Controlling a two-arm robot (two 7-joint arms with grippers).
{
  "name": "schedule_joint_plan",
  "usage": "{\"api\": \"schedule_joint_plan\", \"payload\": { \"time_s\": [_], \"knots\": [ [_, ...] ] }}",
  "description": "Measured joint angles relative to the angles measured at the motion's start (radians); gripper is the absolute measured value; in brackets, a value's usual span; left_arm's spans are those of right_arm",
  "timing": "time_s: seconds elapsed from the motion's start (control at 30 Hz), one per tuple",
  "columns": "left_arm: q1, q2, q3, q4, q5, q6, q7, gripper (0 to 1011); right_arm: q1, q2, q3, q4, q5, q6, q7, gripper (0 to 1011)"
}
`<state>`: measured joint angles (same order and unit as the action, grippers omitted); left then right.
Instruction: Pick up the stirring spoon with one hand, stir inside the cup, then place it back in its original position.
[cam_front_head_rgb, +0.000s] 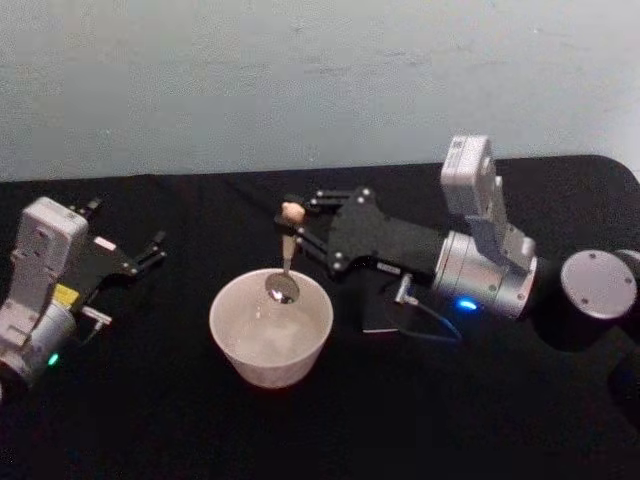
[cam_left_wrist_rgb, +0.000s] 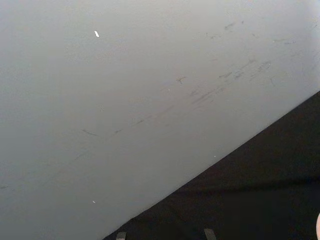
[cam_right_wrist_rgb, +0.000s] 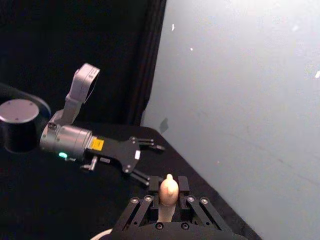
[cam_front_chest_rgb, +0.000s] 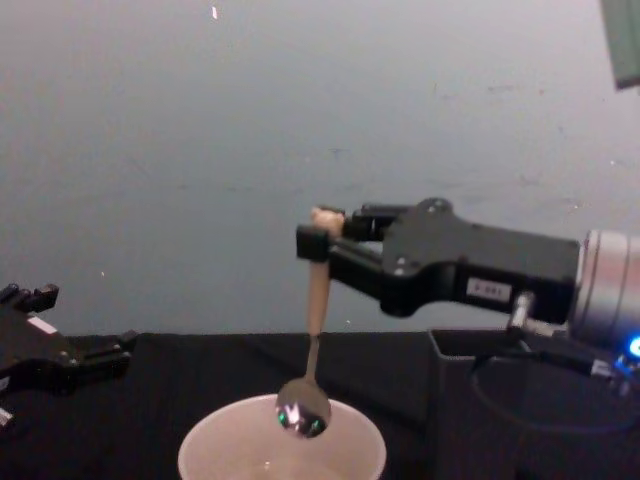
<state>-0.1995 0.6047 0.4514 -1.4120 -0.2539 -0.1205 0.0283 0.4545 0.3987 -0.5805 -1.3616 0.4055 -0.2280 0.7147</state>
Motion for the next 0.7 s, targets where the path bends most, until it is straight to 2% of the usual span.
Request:
{"api": "schedule_joint_plan", "payload": {
  "time_s": [0.2, 0.7],
  "knots": [
    [0.000, 0.000, 0.000, 0.000, 0.000, 0.000, 0.000, 1001, 0.012, -0.026, -0.023, 0.056, -0.028, -0.033, 0.011, 214],
    [0.000, 0.000, 0.000, 0.000, 0.000, 0.000, 0.000, 1001, 0.028, -0.067, -0.050, 0.144, -0.074, -0.058, 0.019, 214]
  ]
}}
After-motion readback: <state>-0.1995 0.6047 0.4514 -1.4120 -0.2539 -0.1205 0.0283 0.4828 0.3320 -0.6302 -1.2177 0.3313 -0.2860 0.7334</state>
